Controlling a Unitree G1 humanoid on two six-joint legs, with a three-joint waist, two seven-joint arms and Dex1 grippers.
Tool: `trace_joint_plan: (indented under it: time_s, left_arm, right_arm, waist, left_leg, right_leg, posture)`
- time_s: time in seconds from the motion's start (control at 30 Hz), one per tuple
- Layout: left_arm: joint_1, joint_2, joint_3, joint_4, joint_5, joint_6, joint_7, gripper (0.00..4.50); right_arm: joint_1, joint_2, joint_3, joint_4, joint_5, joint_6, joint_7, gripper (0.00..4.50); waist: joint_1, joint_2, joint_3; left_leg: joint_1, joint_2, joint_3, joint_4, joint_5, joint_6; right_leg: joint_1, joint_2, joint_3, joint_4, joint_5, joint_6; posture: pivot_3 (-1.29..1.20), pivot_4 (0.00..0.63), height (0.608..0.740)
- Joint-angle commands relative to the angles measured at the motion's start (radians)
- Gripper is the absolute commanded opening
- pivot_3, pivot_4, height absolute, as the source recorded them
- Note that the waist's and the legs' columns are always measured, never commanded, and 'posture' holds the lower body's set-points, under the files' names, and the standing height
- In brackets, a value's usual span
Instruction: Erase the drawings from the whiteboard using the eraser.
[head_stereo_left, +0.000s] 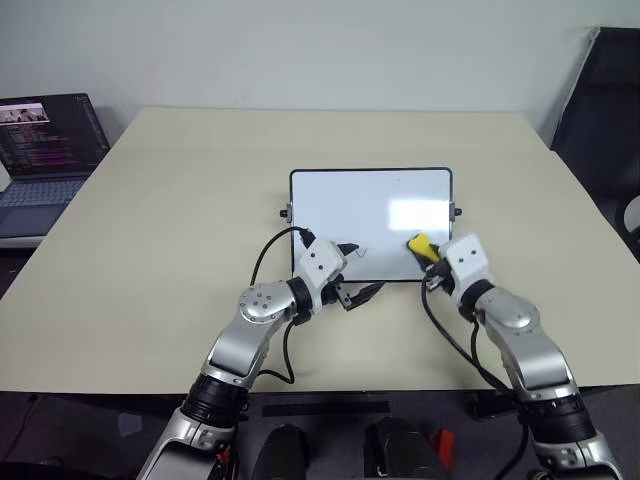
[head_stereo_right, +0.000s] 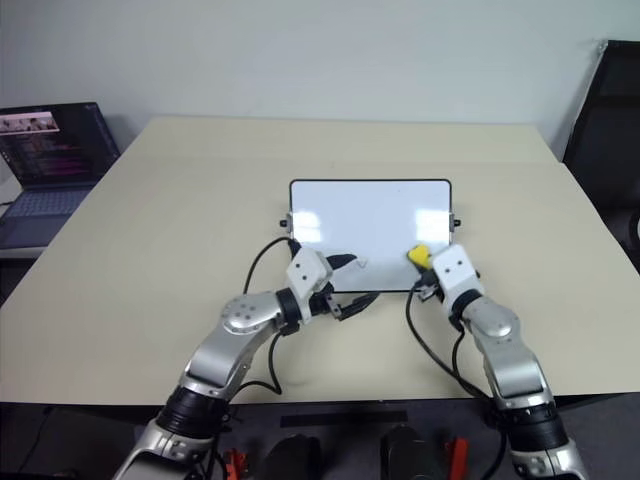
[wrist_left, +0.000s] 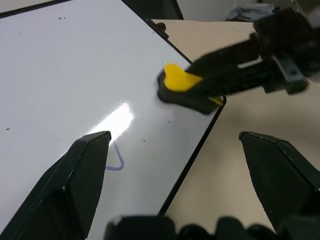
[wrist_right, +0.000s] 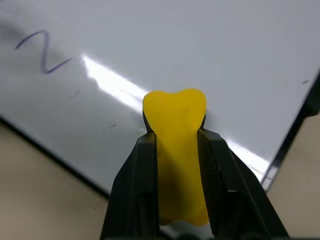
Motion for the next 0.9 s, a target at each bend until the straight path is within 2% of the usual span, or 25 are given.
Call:
trace_joint_plan:
  time_s: [0.03, 0.13, 0.37, 0.7, 0.9]
  left_arm:
    - [-0.013, 0.001, 0.022, -0.020, -0.009, -0.014, 0.008, 4.50]
    - [-0.003, 0.000, 0.020, -0.025, -0.007, -0.016, 0.007, 4.50]
    - [0.008, -0.006, 0.015, -0.035, -0.007, -0.017, 0.012, 4.50]
    - [0.070, -0.009, 0.008, -0.138, -0.005, 0.024, 0.045, 4.50]
    - [0.143, -0.007, 0.026, -0.216, 0.022, 0.091, 0.133, 4.50]
  right_arm:
    - [0.019, -0.022, 0.028, 0.013, -0.011, 0.036, 0.036, 0.87]
    - [0.008, -0.028, 0.006, 0.007, -0.004, 0.039, 0.038, 0.87]
    - [0.024, -0.027, -0.077, -0.102, 0.043, 0.037, 0.029, 0.87]
    - [0.169, -0.036, -0.122, -0.442, 0.090, 0.188, 0.022, 0.87]
    - [0.110, -0.014, -0.109, -0.412, 0.090, 0.217, -0.004, 0.87]
  waist:
    - [-0.003, 0.000, 0.000]
    - [-0.003, 0.000, 0.000]
    - [0.002, -0.001, 0.000]
    - [0.008, 0.000, 0.001]
    - [0.007, -0.001, 0.002]
  left_leg:
    - [0.000, 0.000, 0.000, 0.000, 0.000, 0.000]
    - [0.000, 0.000, -0.001, 0.000, 0.000, 0.000]
    - [-0.001, 0.000, -0.001, 0.000, 0.000, 0.000]
    - [-0.002, 0.000, -0.002, -0.002, 0.000, 0.000]
    - [-0.001, 0.000, -0.003, -0.001, 0.000, 0.000]
  right_leg:
    - [0.000, 0.000, 0.000, 0.000, 0.000, 0.000]
    - [0.001, 0.000, 0.000, 0.000, -0.002, -0.004]
    - [0.000, 0.000, 0.000, 0.000, 0.000, -0.001]
    - [-0.002, 0.000, -0.001, -0.001, -0.002, -0.001]
    - [-0.001, -0.002, 0.000, -0.001, -0.005, -0.006]
  posture:
    - [0.00, 0.150, 0.740]
    - [0.00, 0.150, 0.740]
    - [0.00, 0.150, 0.740]
    - [0.00, 0.150, 0.740]
    - [0.00, 0.150, 0.740]
